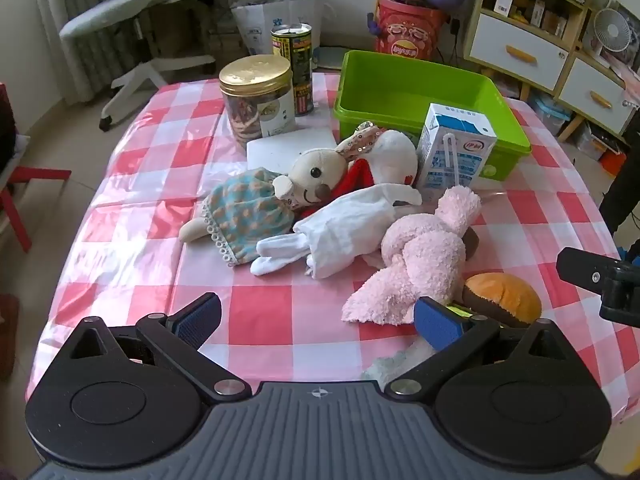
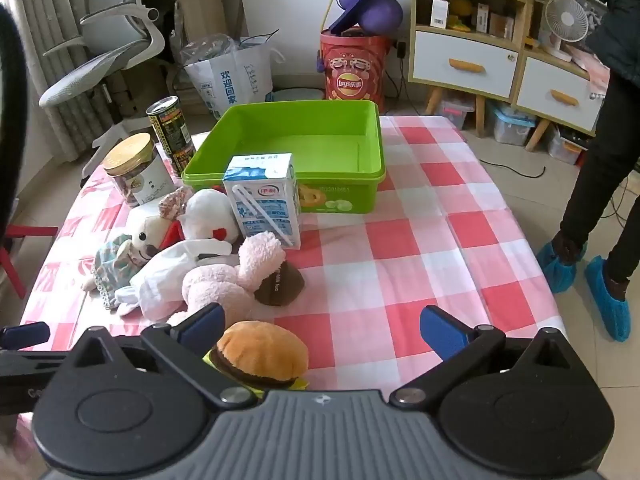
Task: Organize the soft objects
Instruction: 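Move the right tool toward the pink bunny while the left tool approaches the cream bunny doll, then close the right tool on the pink bunny while the left tool grasps the cream bunny doll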
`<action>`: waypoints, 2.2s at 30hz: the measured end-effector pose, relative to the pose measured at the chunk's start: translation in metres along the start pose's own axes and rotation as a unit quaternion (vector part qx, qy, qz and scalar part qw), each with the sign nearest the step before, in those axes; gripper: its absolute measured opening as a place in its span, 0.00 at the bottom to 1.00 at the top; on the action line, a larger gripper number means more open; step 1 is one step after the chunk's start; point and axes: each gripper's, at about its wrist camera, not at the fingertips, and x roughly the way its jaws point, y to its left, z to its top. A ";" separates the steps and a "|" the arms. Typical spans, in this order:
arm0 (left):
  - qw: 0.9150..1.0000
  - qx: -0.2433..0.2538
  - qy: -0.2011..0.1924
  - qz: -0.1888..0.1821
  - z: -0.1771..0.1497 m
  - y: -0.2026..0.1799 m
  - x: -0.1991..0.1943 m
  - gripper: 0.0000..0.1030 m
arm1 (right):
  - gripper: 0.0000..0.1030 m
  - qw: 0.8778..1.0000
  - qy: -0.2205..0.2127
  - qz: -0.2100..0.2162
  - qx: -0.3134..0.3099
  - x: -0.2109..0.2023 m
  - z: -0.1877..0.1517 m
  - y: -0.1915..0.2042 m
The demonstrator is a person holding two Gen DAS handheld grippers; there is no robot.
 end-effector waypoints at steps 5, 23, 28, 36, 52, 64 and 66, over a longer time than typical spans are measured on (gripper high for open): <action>1.000 0.002 -0.001 0.001 -0.001 -0.003 0.002 0.95 | 0.82 1.000 0.000 0.000 -0.001 0.000 0.000 0.000; 1.000 -0.006 0.002 -0.001 0.001 0.003 0.003 0.95 | 0.82 1.000 0.012 0.002 -0.003 0.006 0.000 0.003; 1.000 -0.009 0.002 0.001 0.002 0.005 0.004 0.95 | 0.82 1.000 0.020 0.006 -0.001 0.009 0.000 0.005; 1.000 -0.014 0.002 0.003 0.004 0.012 0.010 0.95 | 0.82 1.000 0.029 0.011 0.001 0.014 0.000 0.007; 0.997 -0.051 -0.021 -0.059 0.028 0.072 0.074 0.93 | 0.81 0.991 0.060 0.114 0.047 0.063 0.015 0.005; 0.987 -0.018 -0.078 -0.137 0.044 0.057 0.095 0.61 | 0.51 0.984 0.103 0.141 0.044 0.099 0.013 0.040; 0.988 -0.005 -0.079 -0.131 0.044 0.052 0.099 0.59 | 0.46 0.984 0.110 0.134 0.048 0.104 0.012 0.039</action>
